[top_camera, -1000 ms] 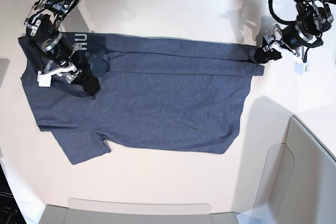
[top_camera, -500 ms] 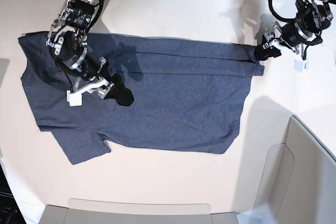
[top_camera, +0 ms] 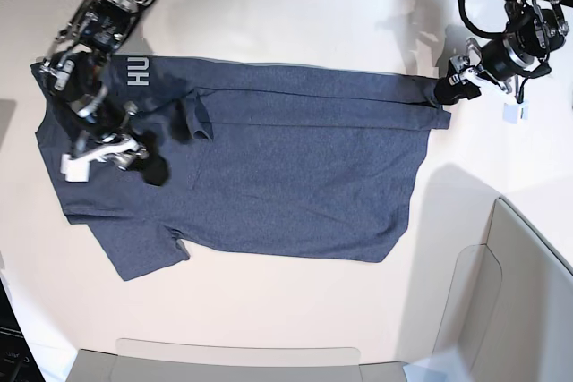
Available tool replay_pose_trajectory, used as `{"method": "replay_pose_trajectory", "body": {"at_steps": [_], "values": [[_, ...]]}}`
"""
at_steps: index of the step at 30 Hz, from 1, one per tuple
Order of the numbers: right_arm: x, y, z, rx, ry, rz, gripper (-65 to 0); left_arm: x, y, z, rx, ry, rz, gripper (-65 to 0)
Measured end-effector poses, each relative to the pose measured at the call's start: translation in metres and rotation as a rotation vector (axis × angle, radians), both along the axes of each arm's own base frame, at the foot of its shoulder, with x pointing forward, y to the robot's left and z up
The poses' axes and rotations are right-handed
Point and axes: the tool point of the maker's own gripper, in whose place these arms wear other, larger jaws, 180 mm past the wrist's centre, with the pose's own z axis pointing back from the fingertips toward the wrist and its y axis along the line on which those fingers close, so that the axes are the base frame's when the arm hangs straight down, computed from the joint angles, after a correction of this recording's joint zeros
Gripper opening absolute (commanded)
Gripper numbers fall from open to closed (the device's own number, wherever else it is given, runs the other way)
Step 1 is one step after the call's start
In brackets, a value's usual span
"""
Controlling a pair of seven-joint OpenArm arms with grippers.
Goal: Layout the t-shirt on the table in an organized manner, then fold the t-shirt properly
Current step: 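Drag the folded edge with both grippers away from the hem to straighten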
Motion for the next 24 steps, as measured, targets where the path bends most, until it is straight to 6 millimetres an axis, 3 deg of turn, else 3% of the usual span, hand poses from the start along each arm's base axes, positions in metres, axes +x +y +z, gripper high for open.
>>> {"method": "replay_pose_trajectory", "body": {"at_steps": [2, 5, 8, 14, 17, 20, 24], "values": [[-0.009, -0.009, 0.000, -0.042, 0.008, -0.004, -65.0, 0.006, -0.006, 0.018, 0.030, -0.055, -0.029, -38.5], [-0.023, -0.016, -0.002, -0.082, 0.023, -0.008, -65.0, 0.011, -0.027, 0.034, 0.070, -0.129, -0.143, -42.8], [-0.043, -0.034, -0.002, -0.141, 0.044, -0.037, -65.0, 0.008, -0.055, 0.032, 0.082, -0.161, -0.299, -48.4], [-0.077, -0.098, 0.000, -0.317, 0.110, -0.154, -65.0, -0.002, -0.090, 0.012, 0.035, -0.101, -0.409, -65.0], [-0.094, -0.123, -0.013, -0.408, 0.200, -0.212, -65.0, -0.006, -0.087, -0.005, 0.083, -0.037, -0.410, -65.0], [-0.100, -0.129, -0.018, -0.438, 0.234, -0.233, -65.0, -0.009, -0.074, -0.025, 0.203, 0.050, -0.382, -65.0], [-0.112, -0.148, -0.026, -0.530, 0.310, -0.273, -65.0, 0.007, -0.078, -0.028, 0.328, 0.035, -0.426, -65.0]]}}
